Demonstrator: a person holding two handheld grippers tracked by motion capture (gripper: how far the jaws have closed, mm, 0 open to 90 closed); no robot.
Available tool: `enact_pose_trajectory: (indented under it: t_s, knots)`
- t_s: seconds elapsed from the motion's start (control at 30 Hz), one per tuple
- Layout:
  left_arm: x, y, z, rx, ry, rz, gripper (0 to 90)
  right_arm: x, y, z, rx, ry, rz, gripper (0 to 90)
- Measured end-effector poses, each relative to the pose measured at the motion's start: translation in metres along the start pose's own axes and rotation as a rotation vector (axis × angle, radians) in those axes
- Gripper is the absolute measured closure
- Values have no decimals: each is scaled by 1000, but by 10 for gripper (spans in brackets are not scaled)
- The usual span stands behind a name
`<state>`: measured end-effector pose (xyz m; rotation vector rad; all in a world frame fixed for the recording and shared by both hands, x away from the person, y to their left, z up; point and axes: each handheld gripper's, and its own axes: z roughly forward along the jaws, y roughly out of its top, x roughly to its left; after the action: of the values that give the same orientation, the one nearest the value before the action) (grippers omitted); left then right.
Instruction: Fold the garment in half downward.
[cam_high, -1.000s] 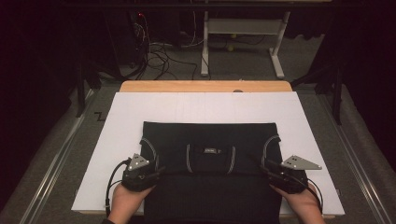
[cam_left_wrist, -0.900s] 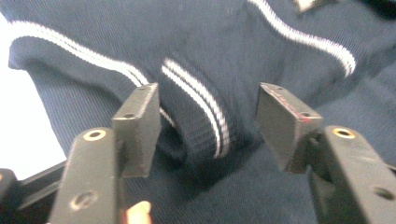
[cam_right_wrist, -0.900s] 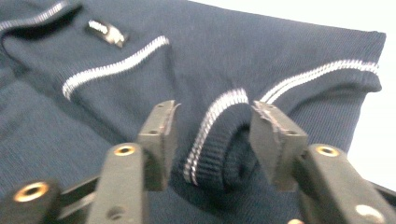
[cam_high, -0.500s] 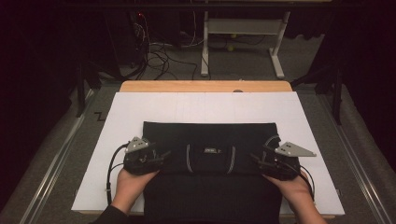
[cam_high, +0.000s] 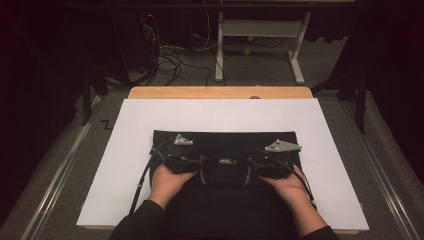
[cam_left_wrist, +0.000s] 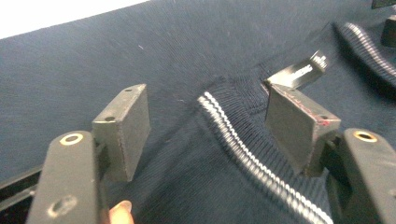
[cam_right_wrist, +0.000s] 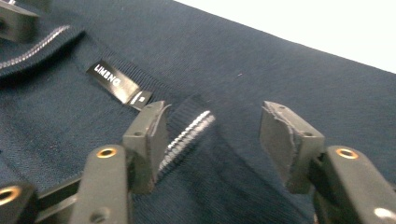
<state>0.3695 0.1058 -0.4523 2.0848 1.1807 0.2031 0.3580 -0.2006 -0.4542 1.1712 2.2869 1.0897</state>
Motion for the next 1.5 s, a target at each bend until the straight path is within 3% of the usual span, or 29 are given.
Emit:
enact_pose_trajectory:
  t_s: [0.2,0.3,0.47,0.53,0.7,0.87,0.97,1.5]
  knots:
    - [-4,2,17,45,22,-4,432,5,1,16,65,6,-5,504]
    - [-7,0,20,42,33,11,518,5,1,20,83,13,-2,536]
    - [-7,-5,18,19,32,31,675,9,-1,20,68,30,4,768]
    - [-6,-8,16,1,26,21,709,10,-3,18,42,20,-16,796]
    - [-10,-16,2,-72,6,19,727,17,-5,6,-24,12,-51,807]
    - [-16,-26,-17,-137,-4,47,727,25,-8,-14,-94,15,-86,807]
    - [-17,-33,-24,-151,-17,47,727,29,-12,-23,-125,23,-99,809]
    - [-46,-69,-70,-216,-62,146,726,52,-36,-63,-204,82,-143,819]
